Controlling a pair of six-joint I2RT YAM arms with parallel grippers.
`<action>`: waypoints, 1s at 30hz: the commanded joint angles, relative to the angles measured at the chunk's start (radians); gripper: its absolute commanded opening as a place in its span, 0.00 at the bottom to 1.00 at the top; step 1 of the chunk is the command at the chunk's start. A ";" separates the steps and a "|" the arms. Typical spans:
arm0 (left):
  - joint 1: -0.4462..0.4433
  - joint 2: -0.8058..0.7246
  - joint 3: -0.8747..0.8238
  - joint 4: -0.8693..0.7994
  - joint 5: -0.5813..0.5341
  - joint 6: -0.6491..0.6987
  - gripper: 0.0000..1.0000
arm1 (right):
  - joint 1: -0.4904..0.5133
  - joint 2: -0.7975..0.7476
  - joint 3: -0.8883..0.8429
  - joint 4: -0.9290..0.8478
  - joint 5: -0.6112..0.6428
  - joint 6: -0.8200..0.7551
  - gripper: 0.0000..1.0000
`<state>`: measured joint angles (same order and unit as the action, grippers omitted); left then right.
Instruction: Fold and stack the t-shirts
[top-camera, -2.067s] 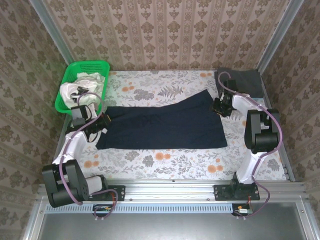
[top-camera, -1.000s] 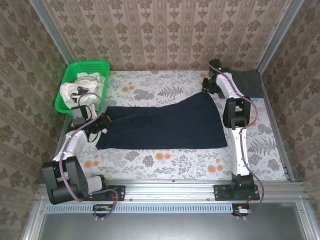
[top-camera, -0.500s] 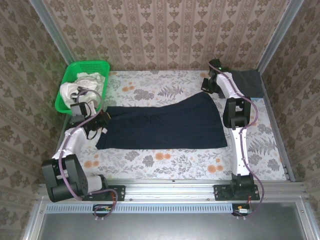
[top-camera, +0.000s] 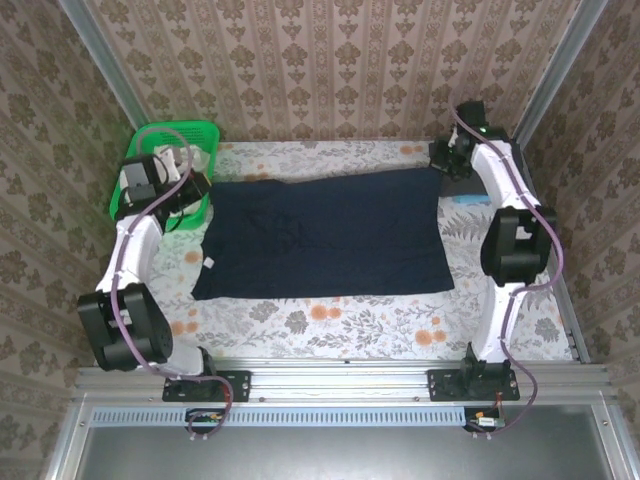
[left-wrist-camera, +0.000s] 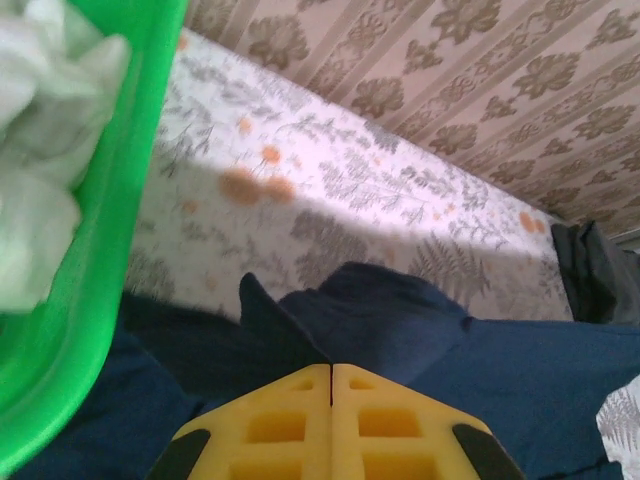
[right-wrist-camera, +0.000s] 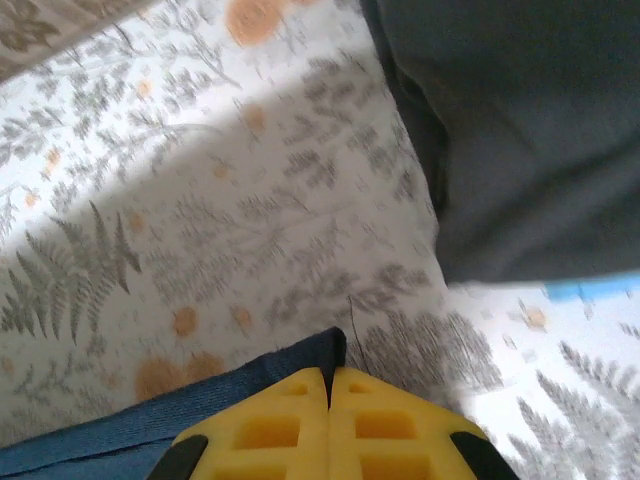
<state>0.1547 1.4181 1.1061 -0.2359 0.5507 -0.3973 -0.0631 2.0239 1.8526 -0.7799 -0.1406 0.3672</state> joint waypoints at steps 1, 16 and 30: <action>0.012 -0.090 -0.129 -0.005 -0.013 -0.009 0.00 | -0.037 -0.094 -0.196 0.136 -0.098 0.012 0.00; 0.022 -0.209 -0.406 -0.024 -0.121 -0.016 0.00 | -0.101 -0.219 -0.631 0.346 -0.191 0.066 0.00; 0.040 -0.181 -0.446 -0.028 -0.169 -0.068 0.00 | -0.083 -0.287 -0.718 0.375 -0.183 0.084 0.00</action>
<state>0.1799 1.2354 0.6670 -0.2554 0.4065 -0.4496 -0.1570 1.8107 1.1301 -0.3992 -0.3229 0.4454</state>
